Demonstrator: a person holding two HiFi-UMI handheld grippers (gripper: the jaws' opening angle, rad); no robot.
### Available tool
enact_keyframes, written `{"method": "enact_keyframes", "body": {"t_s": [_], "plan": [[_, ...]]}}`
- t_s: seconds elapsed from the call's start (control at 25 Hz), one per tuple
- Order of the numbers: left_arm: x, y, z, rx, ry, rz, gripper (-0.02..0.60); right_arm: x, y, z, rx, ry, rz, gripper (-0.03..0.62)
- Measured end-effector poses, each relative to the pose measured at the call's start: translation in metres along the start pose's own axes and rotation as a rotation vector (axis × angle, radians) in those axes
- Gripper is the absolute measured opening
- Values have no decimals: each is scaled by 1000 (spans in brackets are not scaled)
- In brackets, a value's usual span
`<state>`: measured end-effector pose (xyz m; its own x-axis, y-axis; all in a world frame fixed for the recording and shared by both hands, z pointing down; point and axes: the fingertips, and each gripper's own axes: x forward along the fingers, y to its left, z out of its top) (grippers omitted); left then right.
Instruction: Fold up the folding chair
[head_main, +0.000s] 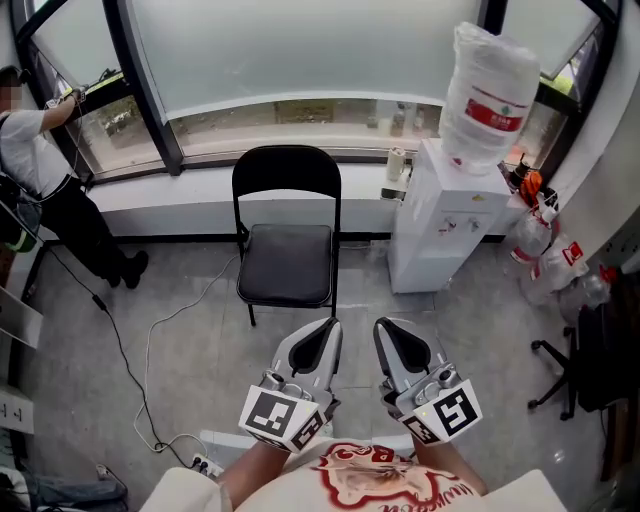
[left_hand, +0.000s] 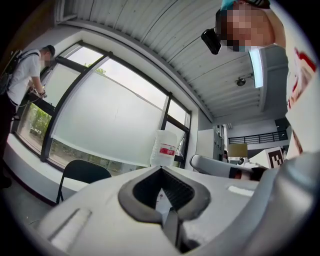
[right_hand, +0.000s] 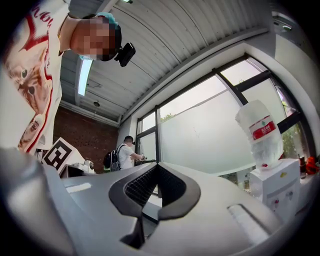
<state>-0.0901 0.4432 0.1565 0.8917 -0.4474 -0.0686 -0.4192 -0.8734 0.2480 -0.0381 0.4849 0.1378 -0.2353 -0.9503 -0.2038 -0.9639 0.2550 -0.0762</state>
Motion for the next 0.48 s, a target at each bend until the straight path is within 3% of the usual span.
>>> {"method": "enact_keyframes", "body": {"t_s": [0.24, 0.48], "plan": [[34, 63, 15, -17, 13, -16, 0, 77, -15, -9, 1, 3, -4, 23], [50, 105, 16, -31, 39, -11, 0, 117, -23, -27, 13, 12, -22, 23]]}}
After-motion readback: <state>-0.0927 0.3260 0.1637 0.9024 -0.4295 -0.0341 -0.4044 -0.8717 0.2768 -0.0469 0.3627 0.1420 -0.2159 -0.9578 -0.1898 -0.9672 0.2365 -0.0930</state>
